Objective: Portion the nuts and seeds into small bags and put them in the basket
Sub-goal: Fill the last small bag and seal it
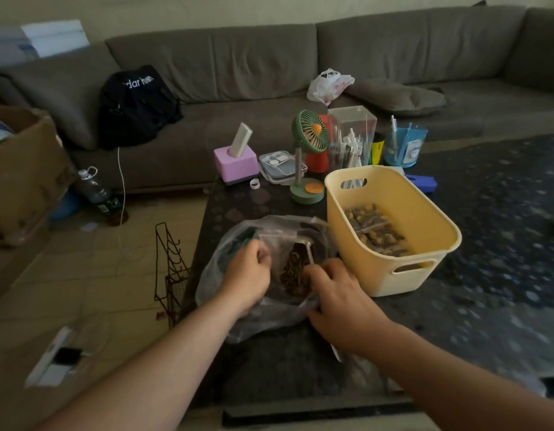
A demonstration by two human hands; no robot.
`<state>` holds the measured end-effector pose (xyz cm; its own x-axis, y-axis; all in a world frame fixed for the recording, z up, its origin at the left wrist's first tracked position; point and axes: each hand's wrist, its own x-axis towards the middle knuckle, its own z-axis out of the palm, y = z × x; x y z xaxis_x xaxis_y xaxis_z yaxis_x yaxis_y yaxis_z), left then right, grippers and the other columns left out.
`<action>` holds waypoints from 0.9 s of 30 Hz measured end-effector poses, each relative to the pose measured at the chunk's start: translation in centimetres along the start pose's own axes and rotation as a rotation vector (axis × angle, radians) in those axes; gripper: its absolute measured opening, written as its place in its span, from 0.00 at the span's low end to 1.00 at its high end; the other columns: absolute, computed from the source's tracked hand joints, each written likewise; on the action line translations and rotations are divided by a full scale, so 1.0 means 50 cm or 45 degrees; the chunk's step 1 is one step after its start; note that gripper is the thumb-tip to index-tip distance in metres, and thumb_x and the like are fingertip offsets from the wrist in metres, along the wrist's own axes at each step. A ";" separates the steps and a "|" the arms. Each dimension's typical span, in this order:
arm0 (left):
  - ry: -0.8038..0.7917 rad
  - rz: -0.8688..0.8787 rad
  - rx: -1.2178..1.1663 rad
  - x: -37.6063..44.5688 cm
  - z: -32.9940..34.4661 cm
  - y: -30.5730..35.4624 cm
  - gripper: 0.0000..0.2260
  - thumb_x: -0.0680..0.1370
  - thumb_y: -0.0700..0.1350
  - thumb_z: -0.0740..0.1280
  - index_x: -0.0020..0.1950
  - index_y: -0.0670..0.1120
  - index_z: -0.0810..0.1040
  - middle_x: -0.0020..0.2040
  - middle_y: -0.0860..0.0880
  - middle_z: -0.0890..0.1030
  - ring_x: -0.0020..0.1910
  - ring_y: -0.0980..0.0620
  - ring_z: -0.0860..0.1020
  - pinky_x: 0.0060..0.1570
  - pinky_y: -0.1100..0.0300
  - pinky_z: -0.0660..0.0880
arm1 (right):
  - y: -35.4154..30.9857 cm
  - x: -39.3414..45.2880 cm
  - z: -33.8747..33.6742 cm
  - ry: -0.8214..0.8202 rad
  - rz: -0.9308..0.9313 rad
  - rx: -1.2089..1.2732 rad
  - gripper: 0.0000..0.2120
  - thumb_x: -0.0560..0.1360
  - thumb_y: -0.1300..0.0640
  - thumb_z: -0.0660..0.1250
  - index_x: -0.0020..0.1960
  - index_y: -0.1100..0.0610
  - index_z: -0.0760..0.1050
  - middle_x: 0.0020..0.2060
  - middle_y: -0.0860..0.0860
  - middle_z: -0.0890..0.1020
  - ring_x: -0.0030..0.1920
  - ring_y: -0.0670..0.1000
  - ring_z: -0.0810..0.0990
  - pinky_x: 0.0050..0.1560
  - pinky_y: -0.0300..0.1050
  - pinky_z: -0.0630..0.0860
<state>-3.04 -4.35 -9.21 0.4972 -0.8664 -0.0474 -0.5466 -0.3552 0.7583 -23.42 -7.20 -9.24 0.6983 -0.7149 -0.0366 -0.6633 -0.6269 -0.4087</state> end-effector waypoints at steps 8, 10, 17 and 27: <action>-0.068 0.323 0.520 -0.060 -0.002 -0.009 0.05 0.88 0.52 0.57 0.62 0.58 0.71 0.53 0.54 0.80 0.46 0.57 0.79 0.42 0.57 0.78 | -0.002 0.032 -0.028 -0.108 0.097 -0.011 0.37 0.80 0.51 0.68 0.83 0.44 0.52 0.71 0.52 0.71 0.66 0.54 0.76 0.65 0.47 0.76; -0.001 0.418 0.692 -0.074 0.005 -0.023 0.13 0.88 0.50 0.56 0.74 0.56 0.68 0.62 0.53 0.80 0.52 0.54 0.81 0.47 0.56 0.80 | -0.012 0.035 -0.034 -0.109 0.130 -0.047 0.31 0.81 0.52 0.66 0.80 0.46 0.57 0.65 0.52 0.76 0.60 0.52 0.79 0.60 0.47 0.79; 0.400 0.689 0.494 -0.041 -0.067 0.029 0.08 0.87 0.50 0.56 0.61 0.51 0.73 0.51 0.52 0.79 0.41 0.52 0.78 0.34 0.58 0.71 | -0.041 0.022 -0.154 -0.127 0.253 -0.068 0.13 0.79 0.49 0.70 0.59 0.47 0.69 0.48 0.46 0.77 0.48 0.49 0.78 0.47 0.45 0.76; -0.067 0.482 0.584 -0.027 -0.082 0.015 0.05 0.88 0.51 0.58 0.53 0.58 0.69 0.49 0.58 0.77 0.43 0.56 0.77 0.38 0.54 0.75 | -0.039 -0.024 -0.135 -0.522 0.257 -0.092 0.30 0.76 0.47 0.74 0.70 0.51 0.62 0.49 0.44 0.74 0.51 0.48 0.77 0.44 0.40 0.74</action>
<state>-1.37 -1.99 -5.90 0.1834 -0.9743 0.1304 -0.9203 -0.1236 0.3711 -24.78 -7.18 -2.25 0.5925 -0.6523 -0.4727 -0.8037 -0.5184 -0.2920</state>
